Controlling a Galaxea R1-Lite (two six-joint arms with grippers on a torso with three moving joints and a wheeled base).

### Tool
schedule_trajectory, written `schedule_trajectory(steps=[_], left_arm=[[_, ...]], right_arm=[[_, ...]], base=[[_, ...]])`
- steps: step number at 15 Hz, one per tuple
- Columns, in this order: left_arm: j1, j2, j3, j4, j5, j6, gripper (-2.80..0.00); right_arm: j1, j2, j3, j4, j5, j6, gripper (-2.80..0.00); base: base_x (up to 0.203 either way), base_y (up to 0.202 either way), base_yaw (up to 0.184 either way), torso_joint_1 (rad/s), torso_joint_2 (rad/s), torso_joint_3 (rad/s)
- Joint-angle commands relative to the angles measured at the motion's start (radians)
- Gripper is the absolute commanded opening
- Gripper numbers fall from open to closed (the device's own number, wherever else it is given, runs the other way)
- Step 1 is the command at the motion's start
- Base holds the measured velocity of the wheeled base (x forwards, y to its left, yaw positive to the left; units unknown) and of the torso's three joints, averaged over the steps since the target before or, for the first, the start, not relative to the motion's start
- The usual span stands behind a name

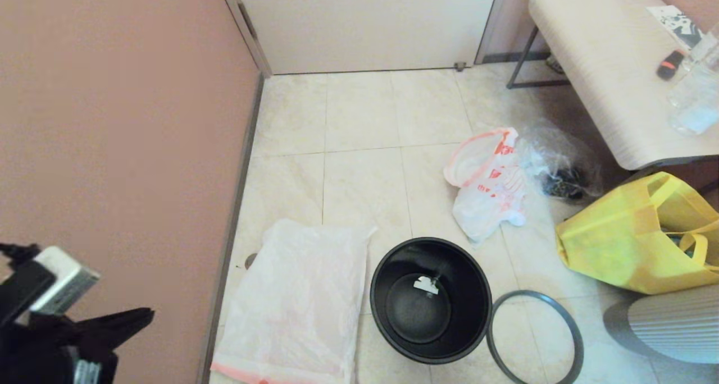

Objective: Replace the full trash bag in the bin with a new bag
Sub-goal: Pick up a new trash bag

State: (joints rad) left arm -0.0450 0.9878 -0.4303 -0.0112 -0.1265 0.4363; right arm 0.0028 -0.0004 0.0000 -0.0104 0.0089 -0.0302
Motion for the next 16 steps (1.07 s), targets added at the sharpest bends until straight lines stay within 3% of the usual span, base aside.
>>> schedule_trajectory(steps=[1, 7, 10, 13, 16], left_arm=[[-0.044, 0.275, -0.031, -0.002, 0.018, 0.005, -2.8], [-0.113, 0.821, -0.171, -0.02, 0.043, -0.017, -2.8], [-0.145, 1.067, -0.235, -0.135, 0.058, -0.031, -2.8], [-0.207, 1.255, -0.332, -0.222, 0.111, -0.042, -2.8], [-0.287, 1.384, -0.488, -0.239, 0.132, -0.094, -2.8]], right_arm=[[0.0, 0.002, 0.003, 0.0, 0.0, 0.0, -2.8], [0.0, 0.002, 0.003, 0.0, 0.0, 0.0, -2.8], [0.0, 0.002, 0.003, 0.0, 0.0, 0.0, -2.8], [0.0, 0.001, 0.003, 0.0, 0.0, 0.0, -2.8], [0.0, 0.002, 0.003, 0.0, 0.001, 0.0, -2.8]], base=[[0.0, 0.0, 0.0, 0.0, 0.0, 0.0], [0.0, 0.0, 0.0, 0.0, 0.0, 0.0], [0.0, 0.0, 0.0, 0.0, 0.0, 0.0], [0.0, 0.0, 0.0, 0.0, 0.0, 0.0], [0.0, 0.0, 0.0, 0.0, 0.0, 0.0]])
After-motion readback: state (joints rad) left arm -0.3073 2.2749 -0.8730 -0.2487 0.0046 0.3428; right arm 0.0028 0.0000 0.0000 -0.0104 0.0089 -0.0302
